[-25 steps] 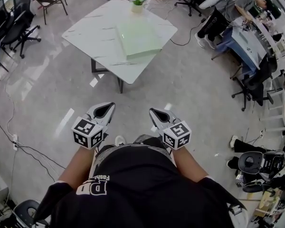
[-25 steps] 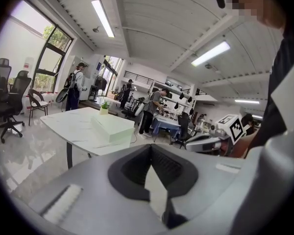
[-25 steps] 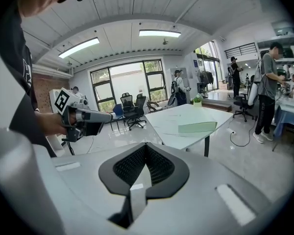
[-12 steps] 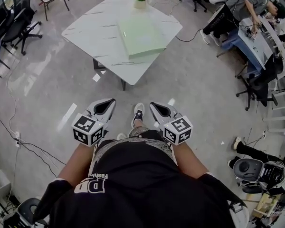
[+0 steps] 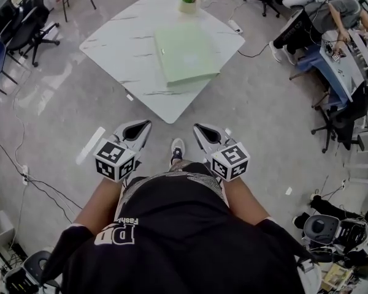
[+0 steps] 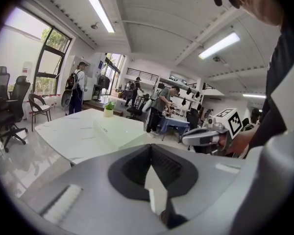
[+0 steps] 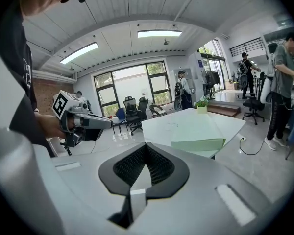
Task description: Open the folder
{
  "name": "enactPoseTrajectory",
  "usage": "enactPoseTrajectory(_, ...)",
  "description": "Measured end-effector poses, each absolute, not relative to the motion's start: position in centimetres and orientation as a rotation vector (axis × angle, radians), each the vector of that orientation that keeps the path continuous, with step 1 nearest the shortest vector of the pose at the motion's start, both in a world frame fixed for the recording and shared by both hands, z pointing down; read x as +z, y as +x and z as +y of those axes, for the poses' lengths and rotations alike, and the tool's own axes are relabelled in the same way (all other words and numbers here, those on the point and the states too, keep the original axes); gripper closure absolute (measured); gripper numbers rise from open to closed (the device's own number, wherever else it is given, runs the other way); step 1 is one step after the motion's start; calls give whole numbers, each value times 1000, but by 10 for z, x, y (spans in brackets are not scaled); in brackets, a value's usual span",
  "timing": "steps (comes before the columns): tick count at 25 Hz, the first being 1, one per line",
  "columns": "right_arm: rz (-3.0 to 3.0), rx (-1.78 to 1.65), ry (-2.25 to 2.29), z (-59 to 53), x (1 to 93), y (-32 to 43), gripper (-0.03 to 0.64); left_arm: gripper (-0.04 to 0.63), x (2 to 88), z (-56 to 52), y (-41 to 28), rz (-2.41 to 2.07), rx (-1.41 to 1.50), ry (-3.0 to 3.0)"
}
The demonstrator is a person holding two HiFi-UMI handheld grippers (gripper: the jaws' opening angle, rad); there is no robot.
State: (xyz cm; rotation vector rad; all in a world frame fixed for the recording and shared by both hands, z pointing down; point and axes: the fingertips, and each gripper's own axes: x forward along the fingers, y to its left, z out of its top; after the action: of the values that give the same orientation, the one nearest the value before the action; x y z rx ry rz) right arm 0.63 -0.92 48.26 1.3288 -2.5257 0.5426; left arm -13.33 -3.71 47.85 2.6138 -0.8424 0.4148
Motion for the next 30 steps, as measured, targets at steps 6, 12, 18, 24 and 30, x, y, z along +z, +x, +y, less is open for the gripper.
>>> enactPoseTrajectory(6,-2559,526,1262,-62,476,32,618,545,471,-84,-109,-919,416,2603)
enactPoseTrajectory(12,-2597,517,1184,-103,476,60,618,545,473,-114,-86,-1003,429,2568)
enactPoseTrajectory(18,-2627,499,1092,-142,477,62,618,545,469,-150,-82,-1087,417,2549)
enactPoseTrajectory(24,-2642,506,1060,-165,483,63,618,545,478,-167,-82,-1116,462,2538)
enactPoseTrajectory(30,-2651,510,1046,-174,483,62,618,545,490,-179,-79,-1118,511,2531)
